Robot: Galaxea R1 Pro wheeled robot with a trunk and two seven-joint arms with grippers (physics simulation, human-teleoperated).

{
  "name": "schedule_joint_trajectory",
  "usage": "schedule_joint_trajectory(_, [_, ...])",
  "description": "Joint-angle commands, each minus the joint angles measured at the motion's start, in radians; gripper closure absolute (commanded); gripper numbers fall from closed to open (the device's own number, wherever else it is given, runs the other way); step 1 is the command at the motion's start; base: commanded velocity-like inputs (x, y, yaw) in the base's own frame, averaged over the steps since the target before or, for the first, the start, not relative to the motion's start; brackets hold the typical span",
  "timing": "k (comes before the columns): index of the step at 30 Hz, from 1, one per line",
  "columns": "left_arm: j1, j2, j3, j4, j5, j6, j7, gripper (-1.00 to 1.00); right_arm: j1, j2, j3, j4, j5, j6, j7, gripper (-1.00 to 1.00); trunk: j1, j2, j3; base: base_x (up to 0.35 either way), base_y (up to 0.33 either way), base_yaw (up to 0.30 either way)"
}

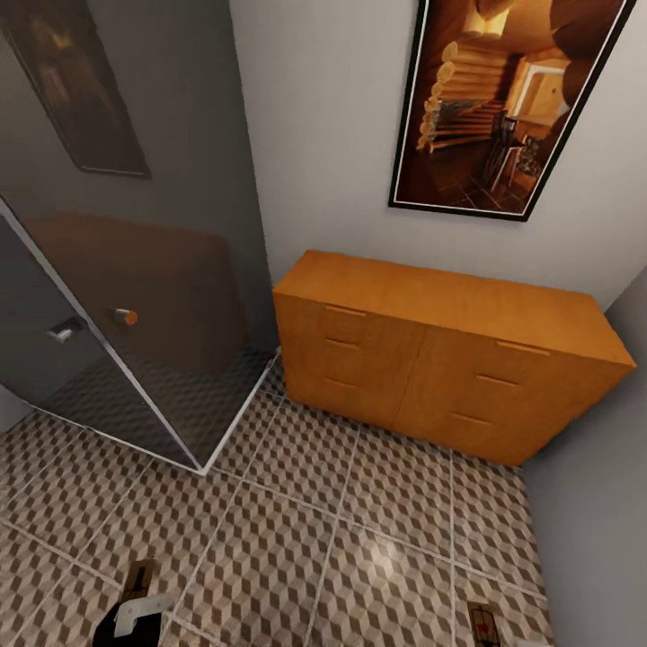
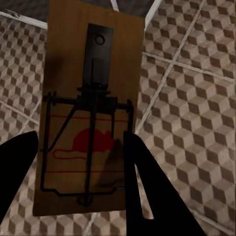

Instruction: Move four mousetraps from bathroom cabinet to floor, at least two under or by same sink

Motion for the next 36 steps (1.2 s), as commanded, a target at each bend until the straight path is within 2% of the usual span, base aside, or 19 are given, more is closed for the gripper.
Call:
schedule_joint_trajectory(1, [-0.001,0.001,-0.008,-0.002,0.001,-0.001,0.01,1.0,-0.001,-0.002,0.007,0.0,-0.013,-0.005,-0.003,1.0,0.0,-0.002,-0.002,-0.176,0.167,0.283])
schedule_joint_trajectory(15, [-0.001,0.001,-0.008,-0.002,0.001,-0.001,0.01,1.0,0.0,-0.002,0.007,0.0,-0.013,-0.005,-0.003,1.0,0.0,-0.002,-0.002,-0.16,0.174,0.284])
schedule_joint_trajectory(27, [-0.001,0.001,-0.007,-0.002,0.003,-0.001,0.012,1.0,-0.001,-0.002,0.007,0.0,-0.013,-0.005,-0.003,1.0,0.0,-0.002,-0.002,-0.019,0.002,0.286])
schedule_joint_trajectory(36, [-0.001,0.001,-0.007,-0.002,0.003,-0.001,0.012,1.0,0.0,-0.002,0.007,0.0,-0.013,-0.005,-0.003,1.0,0.0,-0.002,-0.002,-0.003,-0.105,0.287])
